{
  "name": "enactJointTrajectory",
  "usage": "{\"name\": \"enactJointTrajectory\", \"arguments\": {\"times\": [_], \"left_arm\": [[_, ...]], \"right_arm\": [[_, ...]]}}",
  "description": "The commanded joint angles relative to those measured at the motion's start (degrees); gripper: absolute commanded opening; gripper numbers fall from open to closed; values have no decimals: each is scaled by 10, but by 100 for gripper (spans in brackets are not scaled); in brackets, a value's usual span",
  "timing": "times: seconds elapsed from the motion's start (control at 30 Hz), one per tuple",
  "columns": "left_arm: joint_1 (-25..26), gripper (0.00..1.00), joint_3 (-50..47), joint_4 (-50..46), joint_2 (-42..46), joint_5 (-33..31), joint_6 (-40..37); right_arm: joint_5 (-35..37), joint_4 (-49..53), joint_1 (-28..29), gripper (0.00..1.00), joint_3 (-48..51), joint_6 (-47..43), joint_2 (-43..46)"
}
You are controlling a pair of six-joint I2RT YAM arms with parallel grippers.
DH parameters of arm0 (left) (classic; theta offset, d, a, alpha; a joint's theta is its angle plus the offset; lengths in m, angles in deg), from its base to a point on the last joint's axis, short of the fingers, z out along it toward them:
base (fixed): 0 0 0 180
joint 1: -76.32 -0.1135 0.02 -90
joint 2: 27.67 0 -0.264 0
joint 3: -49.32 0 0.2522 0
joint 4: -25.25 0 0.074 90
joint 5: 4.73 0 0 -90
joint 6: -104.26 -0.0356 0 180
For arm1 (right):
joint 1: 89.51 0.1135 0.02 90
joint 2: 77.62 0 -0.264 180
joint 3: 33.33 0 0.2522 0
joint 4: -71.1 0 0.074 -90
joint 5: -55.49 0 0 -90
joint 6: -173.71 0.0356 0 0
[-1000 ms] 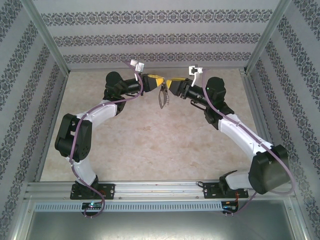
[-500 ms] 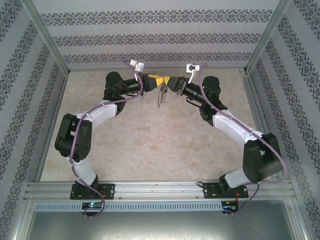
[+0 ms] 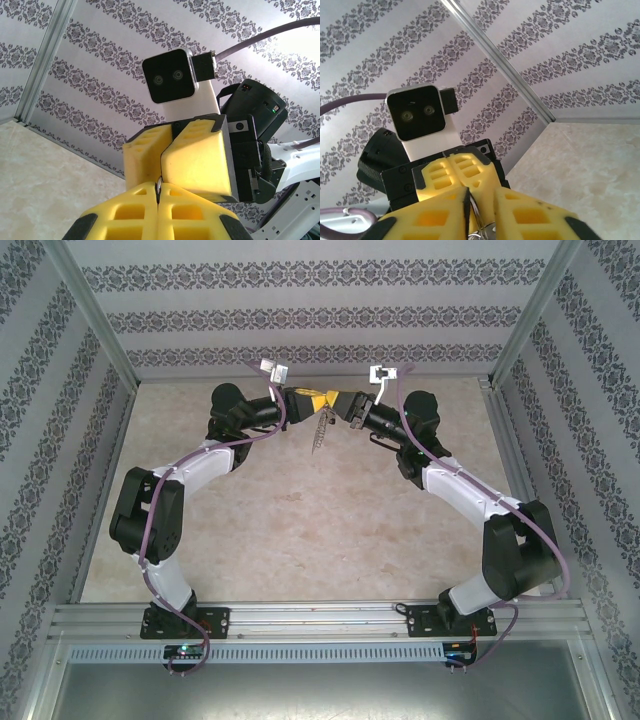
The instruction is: Put the keys on the keyring
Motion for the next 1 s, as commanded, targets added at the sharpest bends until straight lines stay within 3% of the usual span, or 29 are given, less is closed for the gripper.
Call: {"name": "enactJointTrajectory", "arguments": {"times": [0.0,0.2,0.33,0.5,0.73,0.77,0.9,0.97], "left_arm": [[6,0,2,22,17,-7,-4],[7,0,3,17,18,-12,-8],[7,0,3,12,19,-13,-12],[7,0,3,11,20,-13,-14],[7,0,7,12,19,-9,-12],[7,1,7,14,20,-6,-11],[2,22,3,7,28,-5,-24],[-5,23,3,-9,33,0,-37]], "right_arm": [[-36,-36,9,15,-8,7,-8],[-46,-42,12,20,7,8,-7],[-42,-46,12,15,22,6,-1],[-44,-53,11,0,31,7,2],[-50,-53,3,0,30,0,4],[-51,-48,0,0,27,-2,3],[-66,-20,-23,0,13,-23,5],[-77,9,-34,0,1,-45,6]]}}
